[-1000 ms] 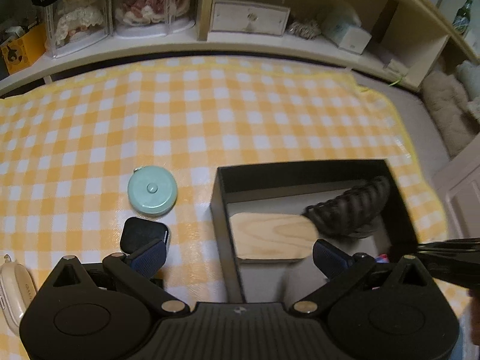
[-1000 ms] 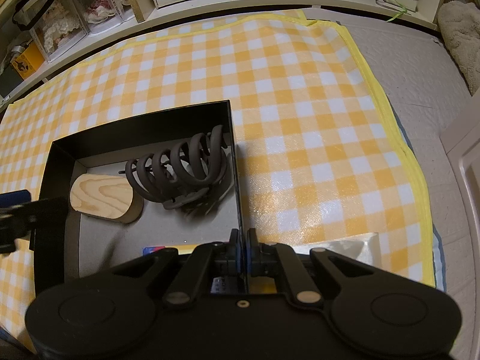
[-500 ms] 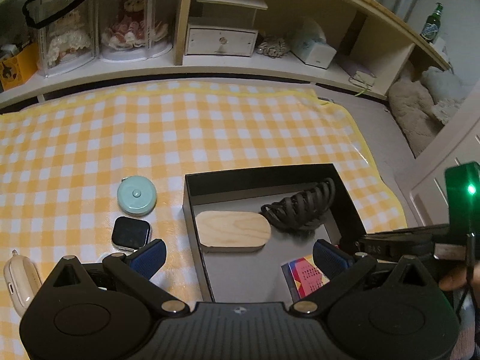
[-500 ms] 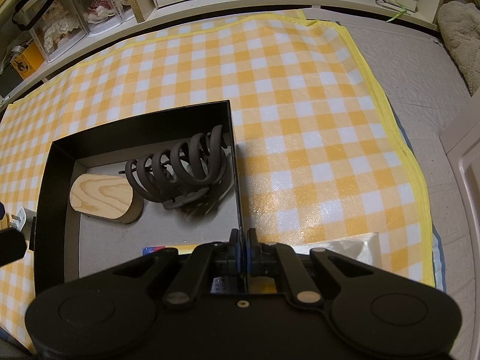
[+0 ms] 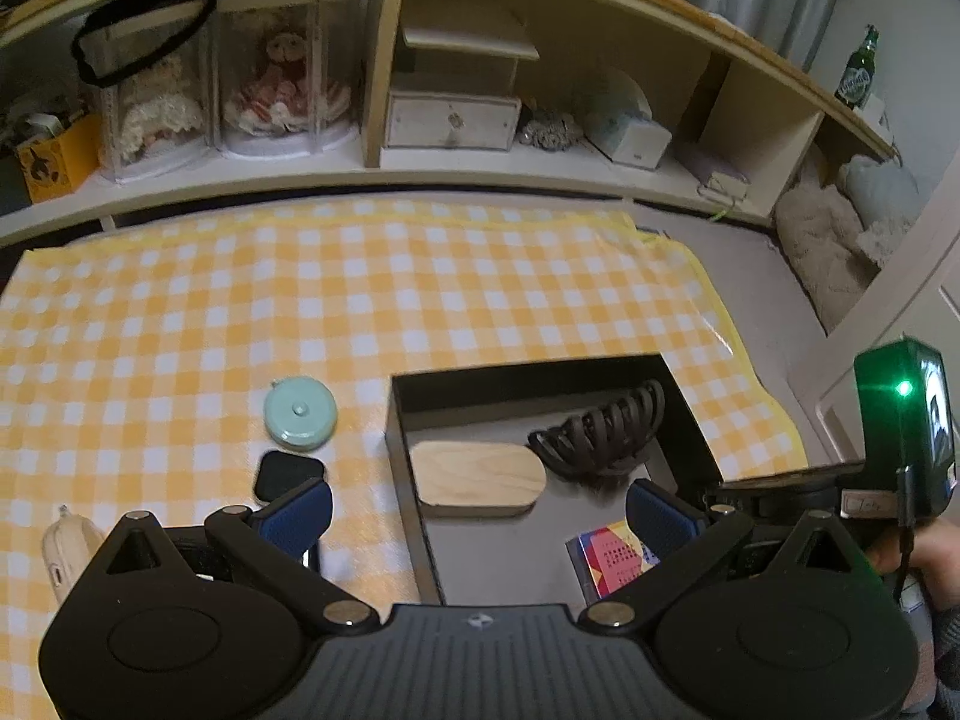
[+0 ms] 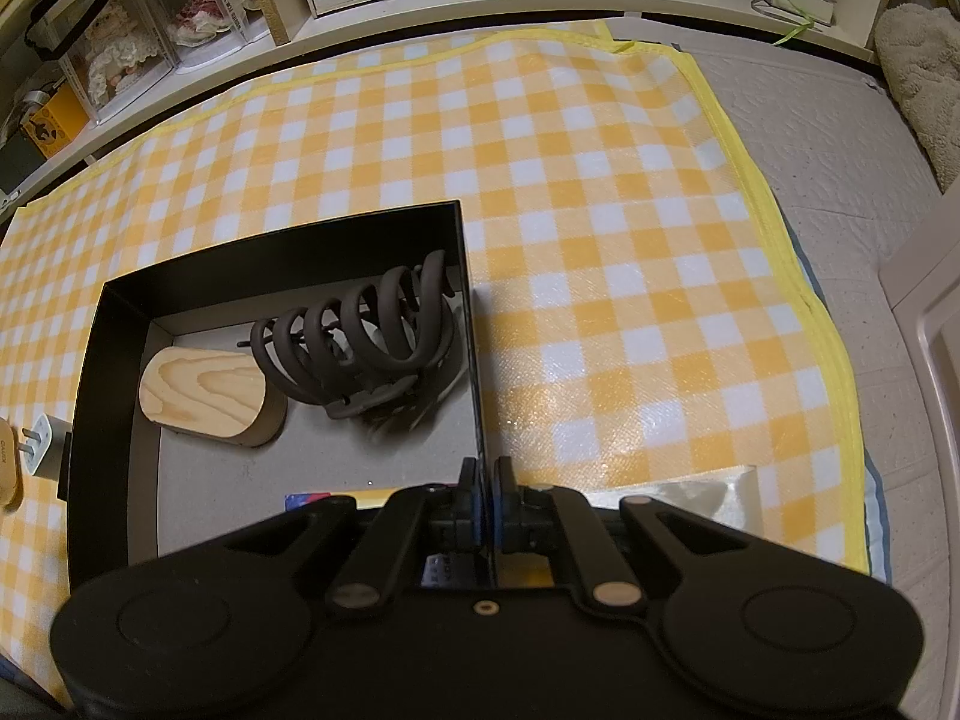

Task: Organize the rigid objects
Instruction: 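Move the left tool to the beige earbud case and grasp it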

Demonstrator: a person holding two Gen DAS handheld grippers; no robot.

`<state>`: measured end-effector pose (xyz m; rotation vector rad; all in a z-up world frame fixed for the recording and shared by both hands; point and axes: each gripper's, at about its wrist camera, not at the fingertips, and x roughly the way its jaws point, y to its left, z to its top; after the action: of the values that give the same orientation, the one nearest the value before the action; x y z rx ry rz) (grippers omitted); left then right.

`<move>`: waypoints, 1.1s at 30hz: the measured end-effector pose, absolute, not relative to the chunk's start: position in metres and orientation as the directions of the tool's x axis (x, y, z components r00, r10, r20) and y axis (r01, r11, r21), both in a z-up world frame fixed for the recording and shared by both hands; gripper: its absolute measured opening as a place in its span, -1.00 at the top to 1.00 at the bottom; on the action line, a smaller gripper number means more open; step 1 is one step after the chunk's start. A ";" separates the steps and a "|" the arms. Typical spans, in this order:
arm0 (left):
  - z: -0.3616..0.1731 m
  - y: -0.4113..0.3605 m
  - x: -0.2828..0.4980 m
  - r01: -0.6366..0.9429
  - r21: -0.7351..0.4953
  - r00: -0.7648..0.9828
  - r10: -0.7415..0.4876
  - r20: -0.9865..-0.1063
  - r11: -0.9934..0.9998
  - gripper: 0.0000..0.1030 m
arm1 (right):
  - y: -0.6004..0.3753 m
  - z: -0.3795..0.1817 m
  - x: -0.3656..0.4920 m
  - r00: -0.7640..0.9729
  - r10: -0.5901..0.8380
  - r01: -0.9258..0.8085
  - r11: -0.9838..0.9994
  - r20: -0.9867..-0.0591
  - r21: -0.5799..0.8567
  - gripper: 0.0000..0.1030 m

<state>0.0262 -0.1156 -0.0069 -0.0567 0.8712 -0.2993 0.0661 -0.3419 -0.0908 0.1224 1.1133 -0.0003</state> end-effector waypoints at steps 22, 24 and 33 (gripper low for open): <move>-0.004 0.002 0.050 0.160 0.008 0.685 -0.105 -0.721 0.987 -1.00 | -0.342 -0.091 0.066 0.442 0.060 0.061 0.993 -0.895 0.097 0.91; -0.011 0.017 0.054 0.114 0.011 0.659 -0.068 -0.749 0.993 -1.00 | -0.342 -0.091 0.066 0.442 0.061 0.062 0.993 -0.895 0.098 0.90; -0.057 0.074 0.069 -0.094 -0.114 0.451 -0.060 -0.891 0.989 -0.56 | -0.343 -0.092 0.066 0.440 0.061 0.061 0.993 -0.896 0.097 0.90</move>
<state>0.0686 0.0738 -0.0571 -0.1545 1.1040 0.0214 0.0659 -0.3426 -0.0923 0.1216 1.1158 -0.0006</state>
